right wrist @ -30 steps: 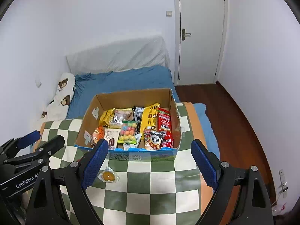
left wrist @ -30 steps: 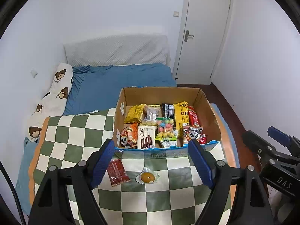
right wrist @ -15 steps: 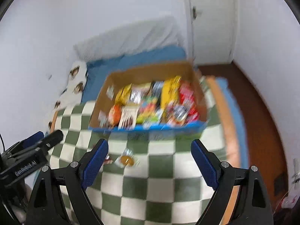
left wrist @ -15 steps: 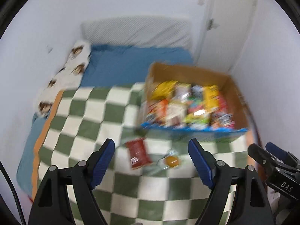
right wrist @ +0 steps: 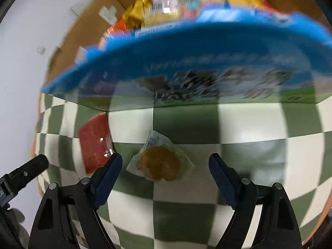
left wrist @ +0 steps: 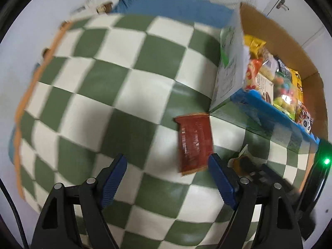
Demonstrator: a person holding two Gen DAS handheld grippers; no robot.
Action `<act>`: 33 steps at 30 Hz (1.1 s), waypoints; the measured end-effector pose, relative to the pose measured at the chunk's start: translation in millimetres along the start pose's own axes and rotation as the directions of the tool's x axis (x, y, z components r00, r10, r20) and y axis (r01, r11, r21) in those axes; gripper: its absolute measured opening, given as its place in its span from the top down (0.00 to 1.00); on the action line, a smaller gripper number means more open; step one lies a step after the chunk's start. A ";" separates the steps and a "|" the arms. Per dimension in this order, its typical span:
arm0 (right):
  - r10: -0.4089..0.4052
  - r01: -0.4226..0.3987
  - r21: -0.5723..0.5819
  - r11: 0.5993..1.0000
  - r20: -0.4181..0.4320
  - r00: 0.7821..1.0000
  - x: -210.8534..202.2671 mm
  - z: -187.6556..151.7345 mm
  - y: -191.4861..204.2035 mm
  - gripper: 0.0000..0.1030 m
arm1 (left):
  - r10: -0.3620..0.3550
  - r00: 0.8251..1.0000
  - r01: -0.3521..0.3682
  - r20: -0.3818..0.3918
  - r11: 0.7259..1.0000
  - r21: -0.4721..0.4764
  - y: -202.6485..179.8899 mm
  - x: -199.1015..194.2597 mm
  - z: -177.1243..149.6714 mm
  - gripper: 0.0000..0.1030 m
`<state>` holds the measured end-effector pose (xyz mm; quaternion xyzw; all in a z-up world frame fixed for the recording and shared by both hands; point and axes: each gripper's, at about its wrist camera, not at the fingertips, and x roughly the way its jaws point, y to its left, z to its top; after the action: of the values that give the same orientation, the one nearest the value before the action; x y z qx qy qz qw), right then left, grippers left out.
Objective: Organize snacks
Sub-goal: 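Grasp the dark red sauce packet with the left tool while the right grasps the round cake packet, then carry both packets into the cardboard box and open both tools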
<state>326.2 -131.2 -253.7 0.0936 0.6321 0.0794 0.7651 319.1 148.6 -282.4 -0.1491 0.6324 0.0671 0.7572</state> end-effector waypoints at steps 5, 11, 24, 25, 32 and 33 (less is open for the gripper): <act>-0.064 0.064 -0.036 0.997 -0.005 0.998 23.2 -1.8 10.4 0.35 | -0.029 0.995 0.031 -0.092 0.999 0.020 -22.5 46.7 20.8 0.23; -0.094 0.091 -0.086 0.992 -0.032 0.995 17.9 -16.2 5.0 0.45 | -0.011 0.993 0.020 -0.116 0.997 0.075 -42.7 76.7 16.7 0.25; -0.086 0.045 -0.187 0.981 -0.218 0.972 9.9 -99.0 -30.7 0.43 | -0.001 0.978 0.046 -0.209 0.977 0.209 -16.6 59.4 -106.9 0.49; -0.083 0.040 -0.186 0.982 -0.230 0.970 9.9 -102.2 -31.8 0.42 | -0.006 0.974 0.055 -0.227 0.977 0.208 -15.6 61.8 -116.7 0.48; 0.053 -0.035 0.080 0.996 -0.244 0.968 1.9 -111.3 -58.1 0.27 | -0.048 0.959 0.087 -0.280 0.988 0.131 -12.4 84.2 -126.8 0.40; 0.063 -0.038 0.107 0.994 -0.243 0.968 2.2 -112.5 -62.7 0.27 | -0.050 0.959 0.088 -0.280 0.988 0.126 -12.5 84.9 -126.9 0.39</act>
<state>216.3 -186.6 -291.7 0.1379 0.7226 0.0774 0.6730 219.9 89.8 -383.5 -0.1265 0.7291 -0.0246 0.6722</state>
